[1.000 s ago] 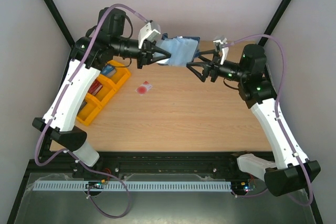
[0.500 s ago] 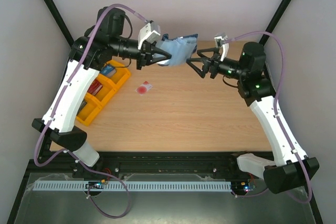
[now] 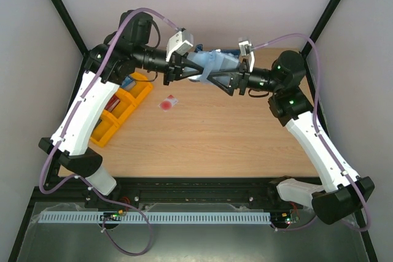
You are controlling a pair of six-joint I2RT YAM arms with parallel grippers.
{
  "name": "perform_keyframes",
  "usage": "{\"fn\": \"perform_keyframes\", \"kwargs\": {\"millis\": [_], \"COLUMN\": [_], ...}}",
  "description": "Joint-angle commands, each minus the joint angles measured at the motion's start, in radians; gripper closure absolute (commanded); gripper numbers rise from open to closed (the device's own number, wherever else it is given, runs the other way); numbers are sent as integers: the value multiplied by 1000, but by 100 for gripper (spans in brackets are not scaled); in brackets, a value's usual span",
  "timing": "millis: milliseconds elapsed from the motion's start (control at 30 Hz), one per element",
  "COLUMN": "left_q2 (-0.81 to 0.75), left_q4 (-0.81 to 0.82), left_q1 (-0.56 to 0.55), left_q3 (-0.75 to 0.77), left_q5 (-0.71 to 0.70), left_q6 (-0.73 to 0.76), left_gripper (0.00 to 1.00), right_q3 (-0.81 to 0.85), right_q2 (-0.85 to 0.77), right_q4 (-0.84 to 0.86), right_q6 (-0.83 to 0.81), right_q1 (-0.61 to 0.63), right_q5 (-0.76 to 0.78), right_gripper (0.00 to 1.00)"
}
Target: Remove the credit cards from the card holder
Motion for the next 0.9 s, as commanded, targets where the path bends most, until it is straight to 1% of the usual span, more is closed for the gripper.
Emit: {"fn": "perform_keyframes", "kwargs": {"millis": [0, 67, 233, 367, 433, 467, 500, 533, 600, 633, 667, 700, 800, 867], "left_q2": [12, 11, 6, 2, 4, 6, 9, 12, 16, 15, 15, 15, 18, 25], "left_q4": [0, 6, 26, 51, 68, 78, 86, 91, 97, 102, 105, 110, 132, 144], "left_q1": [-6, -5, -4, -5, -5, -5, -5, -5, -5, -5, -7, -6, -12, -27], "left_q3": [30, 29, 4, -15, -18, -18, -18, -18, -23, -29, -35, -42, -64, -80], "left_q5": [-1, -17, -82, -155, -199, -224, -246, -262, -282, -288, -291, -296, -327, -389], "left_q6": [7, 1, -19, -43, -61, -72, -81, -86, -96, -101, -107, -112, -132, -141], "left_gripper": [98, 98, 98, 98, 98, 96, 90, 74, 30, 16, 8, 2, 1, 1], "right_q3": [12, 18, 31, 35, 36, 41, 45, 52, 70, 83, 100, 115, 166, 193], "right_q2": [2, -3, -3, -3, 3, 7, 11, 14, 23, 30, 39, 54, 115, 140], "right_q4": [29, 16, -25, -84, -114, -133, -150, -172, -232, -275, -320, -375, -500, -531], "right_q6": [19, 16, 17, -7, -24, -32, -38, -47, -75, -92, -113, -131, -159, -175], "right_q1": [24, 24, 24, 24, 24, 24, 24, 24, 24, 24, 24, 26, 51, 90], "right_q5": [-53, -32, 30, 93, 111, 121, 134, 156, 219, 259, 307, 355, 451, 497], "right_gripper": [28, 41, 62, 88, 96, 98, 98, 98, 98, 98, 98, 98, 98, 98]}}
